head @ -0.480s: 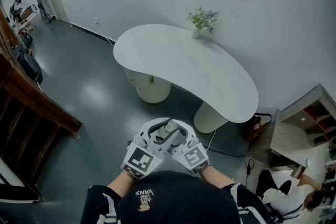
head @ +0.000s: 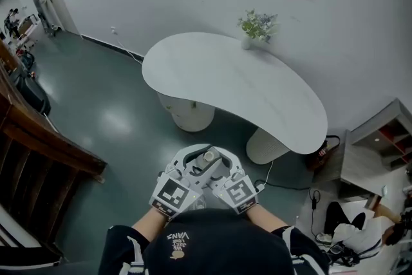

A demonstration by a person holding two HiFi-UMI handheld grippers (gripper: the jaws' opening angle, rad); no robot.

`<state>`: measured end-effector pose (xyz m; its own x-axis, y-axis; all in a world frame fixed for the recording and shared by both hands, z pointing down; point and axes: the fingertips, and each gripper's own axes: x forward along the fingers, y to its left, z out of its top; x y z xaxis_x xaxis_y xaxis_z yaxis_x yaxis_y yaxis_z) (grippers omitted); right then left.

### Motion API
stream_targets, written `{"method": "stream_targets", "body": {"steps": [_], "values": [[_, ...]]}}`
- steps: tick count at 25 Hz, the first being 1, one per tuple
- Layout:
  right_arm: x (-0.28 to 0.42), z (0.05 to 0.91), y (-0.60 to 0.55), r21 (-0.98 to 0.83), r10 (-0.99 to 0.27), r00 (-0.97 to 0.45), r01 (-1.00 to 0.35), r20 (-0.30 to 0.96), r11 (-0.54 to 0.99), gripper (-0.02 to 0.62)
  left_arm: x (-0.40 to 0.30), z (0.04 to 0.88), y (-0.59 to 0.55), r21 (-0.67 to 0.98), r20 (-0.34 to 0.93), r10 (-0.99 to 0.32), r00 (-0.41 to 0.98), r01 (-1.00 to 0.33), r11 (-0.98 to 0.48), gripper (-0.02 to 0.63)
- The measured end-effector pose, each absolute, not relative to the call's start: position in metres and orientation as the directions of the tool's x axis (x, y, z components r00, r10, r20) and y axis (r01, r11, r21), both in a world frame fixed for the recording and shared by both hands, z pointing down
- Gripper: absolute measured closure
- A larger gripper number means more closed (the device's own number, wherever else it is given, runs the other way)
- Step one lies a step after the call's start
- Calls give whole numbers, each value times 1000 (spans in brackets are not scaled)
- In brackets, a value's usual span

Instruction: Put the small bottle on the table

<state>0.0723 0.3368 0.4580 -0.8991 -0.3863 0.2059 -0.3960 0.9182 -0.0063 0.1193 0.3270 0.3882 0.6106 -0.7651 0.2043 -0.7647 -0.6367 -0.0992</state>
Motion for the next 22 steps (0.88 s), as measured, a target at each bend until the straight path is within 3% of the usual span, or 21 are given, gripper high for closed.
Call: {"method": "stream_targets", "body": {"steps": [22], "values": [[19,475,182,-21,-282,-924,-297,257,954,310,62,404,166,-48,208,-817,538,-829,-558,449]]}}
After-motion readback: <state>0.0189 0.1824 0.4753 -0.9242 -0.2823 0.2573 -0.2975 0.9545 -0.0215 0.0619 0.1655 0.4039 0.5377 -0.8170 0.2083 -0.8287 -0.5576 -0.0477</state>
